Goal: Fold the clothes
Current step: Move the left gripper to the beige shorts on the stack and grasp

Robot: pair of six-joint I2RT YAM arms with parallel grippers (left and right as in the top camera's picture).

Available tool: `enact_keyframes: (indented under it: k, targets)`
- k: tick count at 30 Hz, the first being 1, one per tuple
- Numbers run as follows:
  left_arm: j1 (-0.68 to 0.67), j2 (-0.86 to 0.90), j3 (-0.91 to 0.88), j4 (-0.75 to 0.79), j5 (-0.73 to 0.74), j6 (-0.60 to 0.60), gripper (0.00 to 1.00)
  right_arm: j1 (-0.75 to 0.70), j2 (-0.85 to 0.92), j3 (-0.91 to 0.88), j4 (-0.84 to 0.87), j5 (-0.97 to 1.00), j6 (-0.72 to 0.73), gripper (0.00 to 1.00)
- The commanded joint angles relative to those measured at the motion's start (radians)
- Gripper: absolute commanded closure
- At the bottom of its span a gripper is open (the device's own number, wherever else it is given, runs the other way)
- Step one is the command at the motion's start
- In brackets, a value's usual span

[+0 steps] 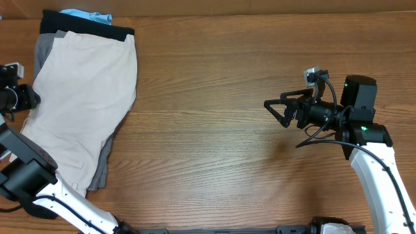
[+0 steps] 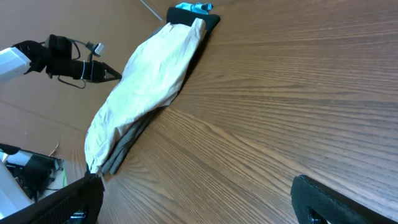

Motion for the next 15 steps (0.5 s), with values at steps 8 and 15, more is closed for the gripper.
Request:
enact_keyframes:
  k: [8,15]
  targets:
    - [-0.003,0.05,-0.025,0.005,0.04,-0.007,0.32,0.006,-0.002,0.024,0.017,0.002,0.003,0.0]
    - [-0.003,0.049,-0.042,0.011,0.043,-0.063,0.92,0.006,-0.002,0.024,0.037,0.002,0.003,0.0]
